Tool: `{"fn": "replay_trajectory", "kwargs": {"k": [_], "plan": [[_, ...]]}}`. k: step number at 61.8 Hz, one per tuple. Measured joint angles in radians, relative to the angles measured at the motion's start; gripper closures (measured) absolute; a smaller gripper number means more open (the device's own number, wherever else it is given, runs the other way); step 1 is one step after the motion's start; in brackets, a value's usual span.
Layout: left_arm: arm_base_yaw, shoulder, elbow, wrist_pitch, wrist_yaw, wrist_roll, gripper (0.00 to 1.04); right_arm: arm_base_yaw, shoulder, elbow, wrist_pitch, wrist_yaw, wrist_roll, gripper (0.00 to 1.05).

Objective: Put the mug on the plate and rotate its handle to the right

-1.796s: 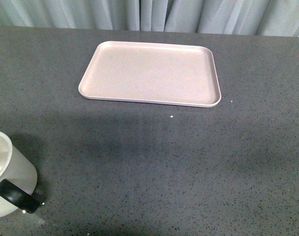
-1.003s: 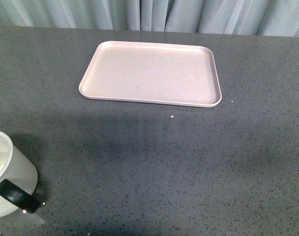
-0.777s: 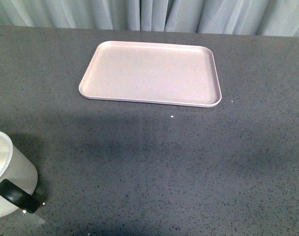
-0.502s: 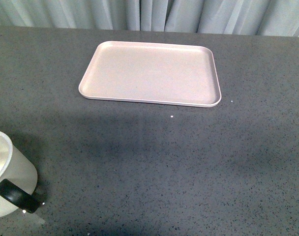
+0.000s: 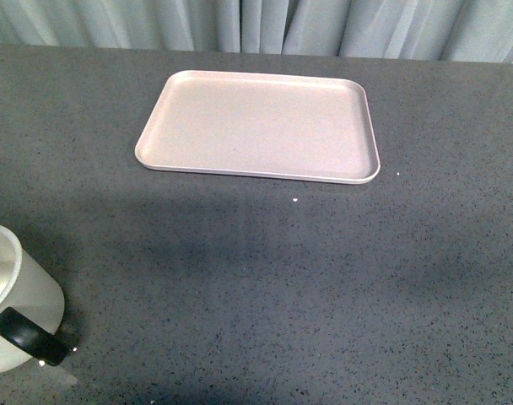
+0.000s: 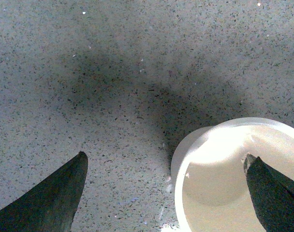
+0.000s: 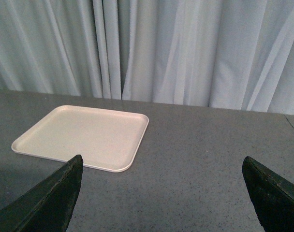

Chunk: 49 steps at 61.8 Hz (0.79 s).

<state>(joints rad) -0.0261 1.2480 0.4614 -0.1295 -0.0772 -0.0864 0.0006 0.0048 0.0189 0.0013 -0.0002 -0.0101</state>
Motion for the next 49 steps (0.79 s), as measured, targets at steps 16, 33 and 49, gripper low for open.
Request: {"fn": "replay_trajectory", "kwargs": {"k": [16, 33, 49], "plan": [[0.004, 0.091, 0.004, 0.029, 0.032, 0.044, 0.12, 0.000, 0.000, 0.000, 0.000, 0.000, 0.000, 0.09], [0.009, 0.158, 0.021, 0.041, 0.057, 0.049, 0.56, 0.000, 0.000, 0.000, 0.000, 0.000, 0.000, 0.09], [-0.024, 0.155, 0.040, -0.008, 0.067, 0.029, 0.98, 0.000, 0.000, 0.000, 0.000, 0.000, 0.000, 0.09]]}}
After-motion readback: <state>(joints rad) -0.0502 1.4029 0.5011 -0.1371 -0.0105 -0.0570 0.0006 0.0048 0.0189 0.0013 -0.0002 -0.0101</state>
